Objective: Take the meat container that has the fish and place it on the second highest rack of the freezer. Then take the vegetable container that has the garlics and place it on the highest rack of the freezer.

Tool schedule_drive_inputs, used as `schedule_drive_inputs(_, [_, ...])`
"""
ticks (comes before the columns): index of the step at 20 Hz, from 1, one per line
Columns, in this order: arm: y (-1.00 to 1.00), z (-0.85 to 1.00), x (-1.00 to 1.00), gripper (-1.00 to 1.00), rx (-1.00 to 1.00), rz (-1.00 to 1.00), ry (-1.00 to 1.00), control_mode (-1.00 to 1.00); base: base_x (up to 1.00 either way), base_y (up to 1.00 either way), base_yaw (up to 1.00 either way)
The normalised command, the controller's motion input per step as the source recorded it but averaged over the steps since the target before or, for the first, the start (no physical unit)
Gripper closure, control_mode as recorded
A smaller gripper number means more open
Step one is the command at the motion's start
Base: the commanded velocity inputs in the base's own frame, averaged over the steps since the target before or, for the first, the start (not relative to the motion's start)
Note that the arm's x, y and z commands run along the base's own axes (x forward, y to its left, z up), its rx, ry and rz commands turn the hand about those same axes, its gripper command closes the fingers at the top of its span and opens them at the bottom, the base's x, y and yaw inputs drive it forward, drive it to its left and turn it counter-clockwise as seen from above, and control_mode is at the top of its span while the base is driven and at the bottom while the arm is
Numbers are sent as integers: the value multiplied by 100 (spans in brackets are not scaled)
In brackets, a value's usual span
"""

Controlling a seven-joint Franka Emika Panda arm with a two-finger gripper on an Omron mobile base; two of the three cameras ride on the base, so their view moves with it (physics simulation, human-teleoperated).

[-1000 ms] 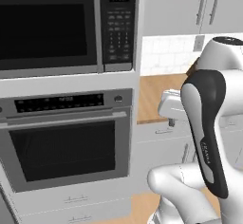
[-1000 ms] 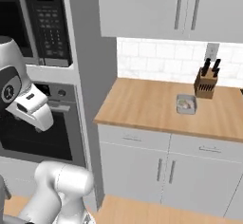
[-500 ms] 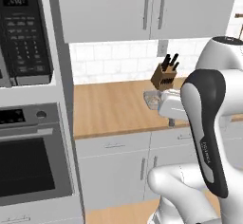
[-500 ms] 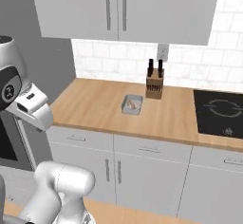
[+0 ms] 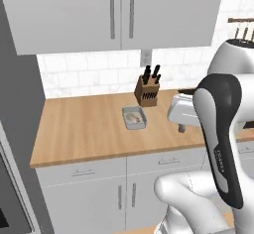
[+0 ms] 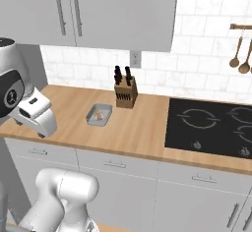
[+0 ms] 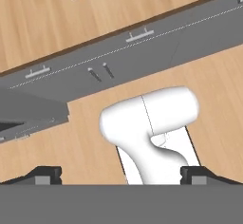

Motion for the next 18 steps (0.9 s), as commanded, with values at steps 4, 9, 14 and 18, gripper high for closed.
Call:
schedule_drive_inputs(4, [0,0,0,-100,0,0,0,100,68,4,-12])
schedule_drive_inputs(9, [0,-5,86,-100,1,-15,12,-100,0,0,0])
schedule_drive_inputs(14, [0,-58,95,-100,0,-18,5,-100,0,0,0])
schedule_drive_inputs(18, [0,-98,64,-100,0,-23,-7,-100,0,0,0])
